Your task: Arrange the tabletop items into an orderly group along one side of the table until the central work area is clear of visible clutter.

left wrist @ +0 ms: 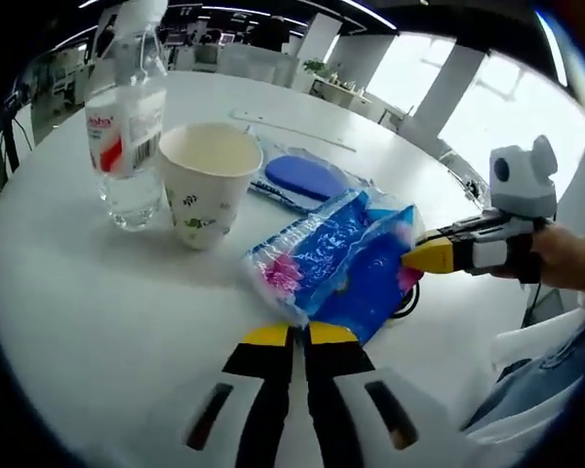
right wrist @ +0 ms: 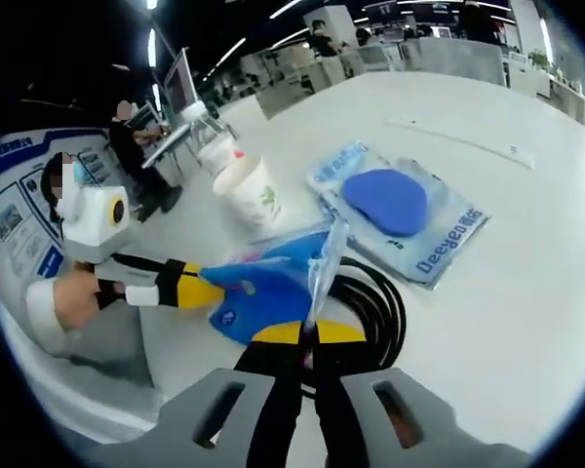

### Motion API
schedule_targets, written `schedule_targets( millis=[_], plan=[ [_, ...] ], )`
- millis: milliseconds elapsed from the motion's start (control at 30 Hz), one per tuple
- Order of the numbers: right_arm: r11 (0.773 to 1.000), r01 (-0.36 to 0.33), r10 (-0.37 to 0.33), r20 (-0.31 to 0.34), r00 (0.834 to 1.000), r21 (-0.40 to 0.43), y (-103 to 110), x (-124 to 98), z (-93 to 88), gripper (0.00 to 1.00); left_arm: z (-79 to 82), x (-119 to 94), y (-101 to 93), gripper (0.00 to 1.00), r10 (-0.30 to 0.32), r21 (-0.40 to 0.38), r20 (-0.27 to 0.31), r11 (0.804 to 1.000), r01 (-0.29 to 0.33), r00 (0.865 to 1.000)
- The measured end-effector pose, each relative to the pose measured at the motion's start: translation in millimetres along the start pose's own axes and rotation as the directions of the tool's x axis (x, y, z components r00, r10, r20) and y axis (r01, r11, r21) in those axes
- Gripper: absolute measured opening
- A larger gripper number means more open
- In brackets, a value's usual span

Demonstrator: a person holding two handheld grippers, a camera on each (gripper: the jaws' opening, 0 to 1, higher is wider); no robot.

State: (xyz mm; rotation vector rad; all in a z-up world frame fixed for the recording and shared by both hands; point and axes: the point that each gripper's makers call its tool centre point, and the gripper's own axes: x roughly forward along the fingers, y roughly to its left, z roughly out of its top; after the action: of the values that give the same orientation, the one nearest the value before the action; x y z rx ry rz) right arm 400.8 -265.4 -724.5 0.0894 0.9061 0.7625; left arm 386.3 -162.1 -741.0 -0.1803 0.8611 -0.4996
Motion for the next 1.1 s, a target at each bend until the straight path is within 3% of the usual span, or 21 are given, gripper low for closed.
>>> schedule_targets(
  millis=[333, 500, 867, 1100],
  plan=[
    [0.997, 0.004, -0.010, 0.068, 0.998, 0.082, -9.6, -24.4, 3.9, 0.00, 18.2, 2.3, -19.6, 0.00, -0.029, 0.099, -0.007, 0.995, 0.029, 1.000],
    [0.990, 0.018, -0.032, 0.098, 0.995, 0.137, -21.4, -39.0, 2.5, 0.00, 26.9, 8.5, -36.8, 0.00, -0.055, 0.197, -0.028, 0.979, 0.060, 0.998],
    [0.976, 0.048, -0.084, 0.166, 0.983, 0.211, -43.5, -70.6, -2.3, 0.00, 50.6, 22.8, -72.1, 0.00, -0.112, 0.280, -0.044, 0.953, 0.120, 0.993],
    [0.961, 0.064, -0.119, 0.196, 0.973, 0.269, -57.4, -88.0, -11.1, 0.00, 51.7, 29.1, -94.1, 0.00, -0.140, 0.315, -0.066, 0.937, 0.154, 0.988]
  ],
)
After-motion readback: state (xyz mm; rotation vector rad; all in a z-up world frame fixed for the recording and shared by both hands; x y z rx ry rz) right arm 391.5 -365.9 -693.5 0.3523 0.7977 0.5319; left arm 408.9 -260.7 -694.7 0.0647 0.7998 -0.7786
